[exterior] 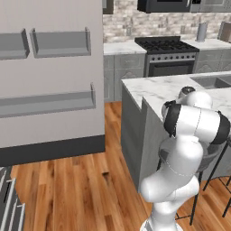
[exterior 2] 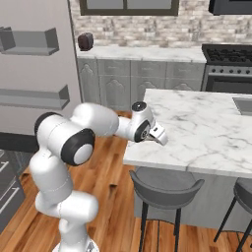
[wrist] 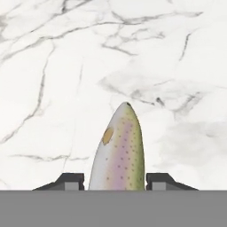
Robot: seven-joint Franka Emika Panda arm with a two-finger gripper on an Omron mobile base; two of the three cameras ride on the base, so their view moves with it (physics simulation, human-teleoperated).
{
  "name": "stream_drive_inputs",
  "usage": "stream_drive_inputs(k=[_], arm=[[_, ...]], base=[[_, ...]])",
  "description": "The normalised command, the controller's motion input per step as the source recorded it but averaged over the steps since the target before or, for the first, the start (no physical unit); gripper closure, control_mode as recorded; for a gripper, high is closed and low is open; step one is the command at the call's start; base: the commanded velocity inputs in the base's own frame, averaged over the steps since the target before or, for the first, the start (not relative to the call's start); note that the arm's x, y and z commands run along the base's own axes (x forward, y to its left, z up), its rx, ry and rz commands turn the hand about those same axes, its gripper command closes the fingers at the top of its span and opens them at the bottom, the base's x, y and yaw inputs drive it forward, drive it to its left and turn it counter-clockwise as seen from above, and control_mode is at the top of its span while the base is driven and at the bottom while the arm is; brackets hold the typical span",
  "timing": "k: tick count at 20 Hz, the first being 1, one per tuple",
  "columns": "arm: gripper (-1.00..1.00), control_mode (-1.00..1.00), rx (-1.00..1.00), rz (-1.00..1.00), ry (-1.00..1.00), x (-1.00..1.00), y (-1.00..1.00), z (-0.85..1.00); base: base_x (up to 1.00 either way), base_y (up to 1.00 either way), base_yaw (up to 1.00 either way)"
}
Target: Open the fridge, remove the tangerine, onion, and fish, and place them on any counter.
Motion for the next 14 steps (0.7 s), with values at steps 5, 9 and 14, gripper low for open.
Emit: stream_drive_inputs(k=[5,9,14], arm=[[-1.0,-1.0,0.01,-0.05,0.03,0.24,-0.1,-0.29],[-1.0,-1.0,0.01,-0.01,0.01,-0.06,-0.01,-0.1],[-1.0,-1.0,0.06,0.0,0.0,-0.23,0.08,0.23]], base=[[0.0,0.0,0.0],[0.0,0.0,0.0],[0.0,0.0,0.0]])
